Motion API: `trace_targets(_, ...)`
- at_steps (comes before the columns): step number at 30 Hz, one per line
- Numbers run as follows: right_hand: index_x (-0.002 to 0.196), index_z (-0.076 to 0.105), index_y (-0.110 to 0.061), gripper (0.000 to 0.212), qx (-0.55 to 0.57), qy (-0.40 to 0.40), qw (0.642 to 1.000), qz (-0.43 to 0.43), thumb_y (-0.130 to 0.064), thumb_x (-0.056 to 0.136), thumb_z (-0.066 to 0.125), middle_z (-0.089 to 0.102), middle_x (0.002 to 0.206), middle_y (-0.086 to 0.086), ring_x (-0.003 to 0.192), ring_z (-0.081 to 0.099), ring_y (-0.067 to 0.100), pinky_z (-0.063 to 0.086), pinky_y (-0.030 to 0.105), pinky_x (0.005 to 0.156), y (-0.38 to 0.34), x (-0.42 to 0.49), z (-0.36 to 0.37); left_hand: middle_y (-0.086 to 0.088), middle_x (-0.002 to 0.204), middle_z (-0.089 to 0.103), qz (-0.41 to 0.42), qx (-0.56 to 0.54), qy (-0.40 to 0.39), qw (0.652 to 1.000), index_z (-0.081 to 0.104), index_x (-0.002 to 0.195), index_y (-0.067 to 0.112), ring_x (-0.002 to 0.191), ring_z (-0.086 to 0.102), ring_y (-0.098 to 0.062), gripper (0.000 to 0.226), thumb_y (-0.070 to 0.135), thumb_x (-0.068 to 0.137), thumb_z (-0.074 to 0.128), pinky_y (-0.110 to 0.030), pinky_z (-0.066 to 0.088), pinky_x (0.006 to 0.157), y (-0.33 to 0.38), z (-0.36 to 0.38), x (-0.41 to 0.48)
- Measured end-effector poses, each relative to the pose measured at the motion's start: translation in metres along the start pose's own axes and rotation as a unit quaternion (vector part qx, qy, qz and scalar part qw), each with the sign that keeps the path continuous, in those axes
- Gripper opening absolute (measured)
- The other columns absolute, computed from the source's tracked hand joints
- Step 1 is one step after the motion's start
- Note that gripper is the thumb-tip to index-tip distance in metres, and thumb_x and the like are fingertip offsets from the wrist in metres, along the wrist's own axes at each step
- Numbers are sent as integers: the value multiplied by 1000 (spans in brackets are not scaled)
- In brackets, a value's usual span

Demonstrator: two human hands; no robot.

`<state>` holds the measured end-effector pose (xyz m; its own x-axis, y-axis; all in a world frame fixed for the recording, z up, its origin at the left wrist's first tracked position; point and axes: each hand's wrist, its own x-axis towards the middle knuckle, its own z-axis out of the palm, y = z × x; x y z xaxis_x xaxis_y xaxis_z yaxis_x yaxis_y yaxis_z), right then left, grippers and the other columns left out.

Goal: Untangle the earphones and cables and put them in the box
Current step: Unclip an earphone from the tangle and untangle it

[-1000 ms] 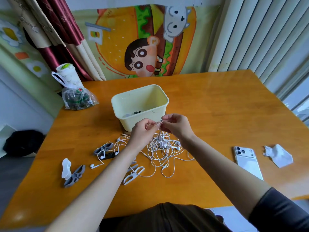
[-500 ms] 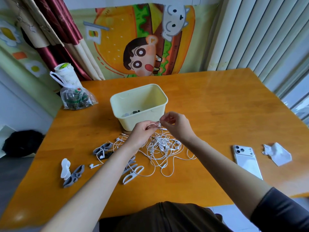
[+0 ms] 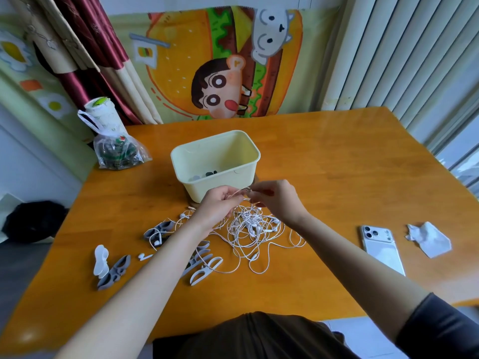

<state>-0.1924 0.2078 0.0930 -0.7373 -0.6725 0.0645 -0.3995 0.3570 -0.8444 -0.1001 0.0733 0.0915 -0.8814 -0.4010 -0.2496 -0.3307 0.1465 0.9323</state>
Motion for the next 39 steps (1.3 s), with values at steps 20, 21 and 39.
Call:
trace_targets(20, 95, 66, -7, 18, -53, -2, 997, 54, -12, 79, 73, 63, 81, -2, 65, 53, -1, 41, 3, 58, 17, -1, -3, -2, 60, 42, -66, 19, -33, 997, 63, 93, 11, 53, 39, -11, 22, 4, 95, 42, -20, 37, 50, 15, 2, 0)
trace_targets(21, 95, 65, -8, 19, -43, -1, 998, 55, -11, 78, 73, 63, 80, -2, 64, 52, -3, 40, 3, 57, 16, -1, -1, -2, 62, 42, -74, 21, -37, 996, 61, 97, 11, 53, 39, -11, 19, 4, 93, 44, -21, 36, 50, 14, 4, 1)
trace_targets(39, 101, 57, -9, 26, -39, -19, 996, 80, -10, 79, 73, 67, 93, 6, 79, 60, 16, 49, 26, 68, 15, -4, 2, -1, 69, 65, -16, -105, 100, 989, 66, 86, 14, 51, 35, -9, 17, 20, 96, 54, -18, 34, 48, 13, 8, 3)
